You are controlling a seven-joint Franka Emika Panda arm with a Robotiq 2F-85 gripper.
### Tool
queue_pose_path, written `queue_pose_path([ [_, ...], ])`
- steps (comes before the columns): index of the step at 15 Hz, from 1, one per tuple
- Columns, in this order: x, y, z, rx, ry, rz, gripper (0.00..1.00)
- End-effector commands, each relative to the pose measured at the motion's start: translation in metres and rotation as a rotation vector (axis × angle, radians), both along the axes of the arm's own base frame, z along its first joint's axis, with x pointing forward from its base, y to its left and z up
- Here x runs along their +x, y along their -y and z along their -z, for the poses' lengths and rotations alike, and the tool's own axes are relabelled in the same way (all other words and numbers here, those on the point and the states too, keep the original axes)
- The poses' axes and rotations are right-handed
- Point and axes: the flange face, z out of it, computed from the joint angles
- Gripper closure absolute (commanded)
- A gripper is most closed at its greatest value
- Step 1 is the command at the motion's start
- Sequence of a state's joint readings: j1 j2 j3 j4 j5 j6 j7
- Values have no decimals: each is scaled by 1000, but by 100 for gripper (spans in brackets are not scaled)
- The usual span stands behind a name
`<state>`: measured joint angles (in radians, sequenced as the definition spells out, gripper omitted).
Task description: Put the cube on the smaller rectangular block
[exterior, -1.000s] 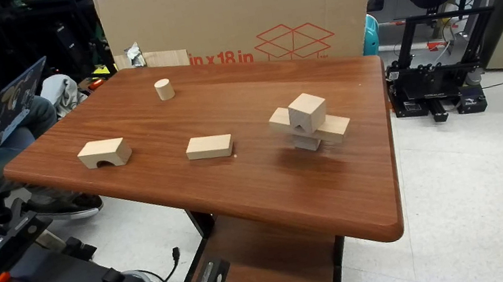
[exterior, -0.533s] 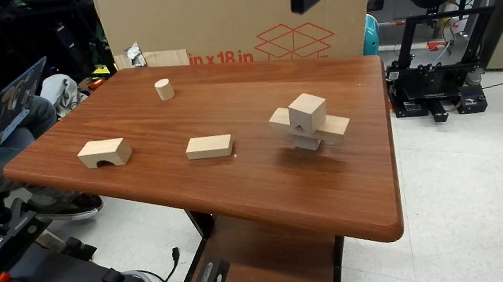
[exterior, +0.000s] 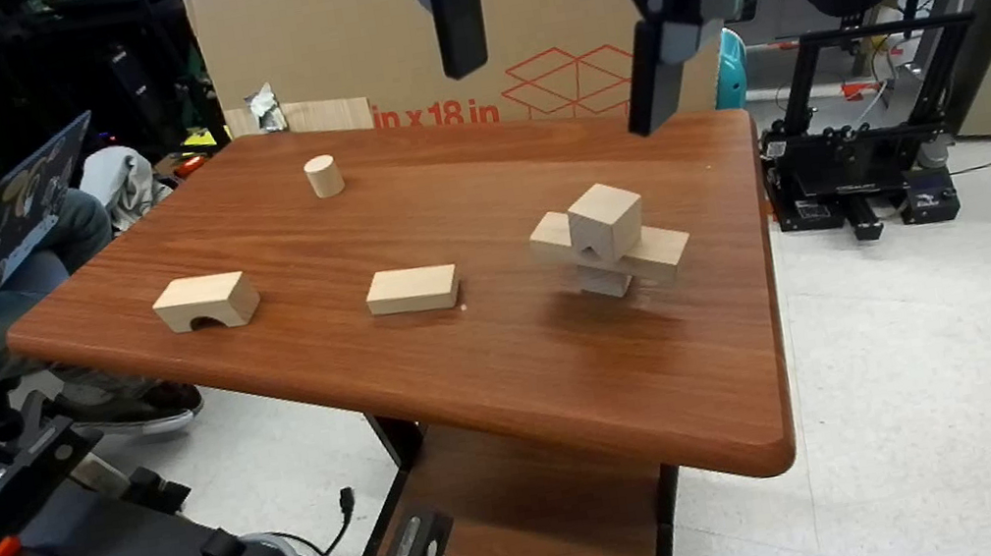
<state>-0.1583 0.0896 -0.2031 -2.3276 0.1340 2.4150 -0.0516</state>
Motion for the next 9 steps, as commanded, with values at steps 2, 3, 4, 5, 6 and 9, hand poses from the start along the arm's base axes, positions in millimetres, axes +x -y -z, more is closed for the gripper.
queue_pose_path([
  [2, 17, 9, 15, -9, -51, -21, 0],
  [3, 19, 10, 20, -14, -60, -19, 0],
  [4, 20, 12, 26, -18, -70, -21, 0],
  [5, 22, 12, 30, -23, -78, -23, 0],
  [6, 23, 14, 35, -29, -85, -26, 0],
  [9, 27, 17, 49, -44, -110, -34, 0],
])
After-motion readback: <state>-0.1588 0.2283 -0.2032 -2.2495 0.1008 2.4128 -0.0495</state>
